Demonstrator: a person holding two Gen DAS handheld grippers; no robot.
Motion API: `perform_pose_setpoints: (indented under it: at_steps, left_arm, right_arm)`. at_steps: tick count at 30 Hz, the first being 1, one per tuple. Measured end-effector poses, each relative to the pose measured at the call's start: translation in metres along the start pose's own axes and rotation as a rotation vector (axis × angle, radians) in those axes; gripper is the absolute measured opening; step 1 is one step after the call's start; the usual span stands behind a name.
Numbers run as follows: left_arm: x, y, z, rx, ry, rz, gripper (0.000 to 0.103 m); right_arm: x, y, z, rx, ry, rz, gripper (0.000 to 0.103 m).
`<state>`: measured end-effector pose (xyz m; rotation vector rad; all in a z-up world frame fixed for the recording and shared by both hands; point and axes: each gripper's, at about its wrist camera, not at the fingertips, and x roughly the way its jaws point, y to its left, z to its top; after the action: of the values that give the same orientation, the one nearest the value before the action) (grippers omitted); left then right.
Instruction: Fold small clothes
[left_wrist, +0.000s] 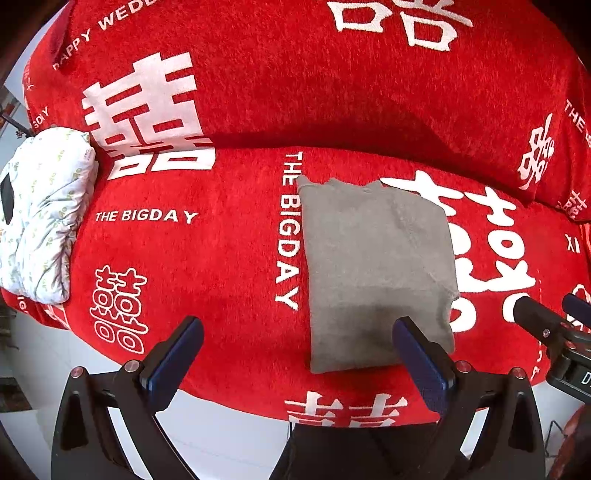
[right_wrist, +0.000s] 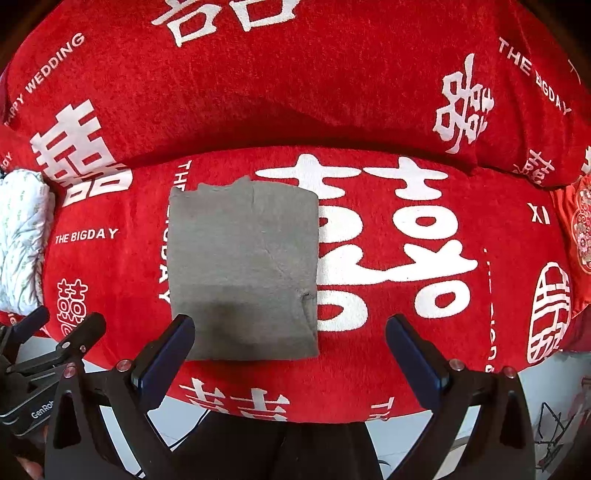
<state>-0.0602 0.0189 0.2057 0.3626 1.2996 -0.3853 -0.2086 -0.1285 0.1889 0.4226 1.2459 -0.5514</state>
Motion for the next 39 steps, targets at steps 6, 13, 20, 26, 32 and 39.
perform_pose_setpoints:
  at_steps: [6, 13, 20, 26, 32, 39]
  left_arm:
    - [0.0017, -0.0016, 0.0015, 0.003, 0.007, 0.006, 0.102]
    - [0.0015, -0.003, 0.0027, 0.002, 0.01, 0.0, 0.102]
    - [0.0035, -0.0053, 0.0022, 0.012, 0.019, -0.008, 0.102]
    - [0.0044, -0.0052, 0.0028, 0.012, 0.021, -0.008, 0.102]
    - [0.0058, -0.0062, 0.0041, 0.018, 0.026, -0.014, 0.102]
    - [0.0064, -0.0062, 0.0054, 0.023, 0.025, -0.013, 0.102]
  right_arm:
    - [-0.0011, -0.0013, 0.0012, 0.002, -0.002, -0.005, 0.103]
    - [-0.0012, 0.001, 0.0034, -0.009, -0.001, -0.013, 0.103]
    - [0.0002, 0.001, 0.0052, -0.01, 0.005, -0.018, 0.103]
    - [0.0005, 0.0008, 0.0054, -0.01, 0.006, -0.02, 0.103]
    - [0.001, 0.0004, 0.0062, -0.008, 0.006, -0.02, 0.103]
    - [0.0033, -0.0009, 0.0075, -0.004, 0.01, -0.02, 0.103]
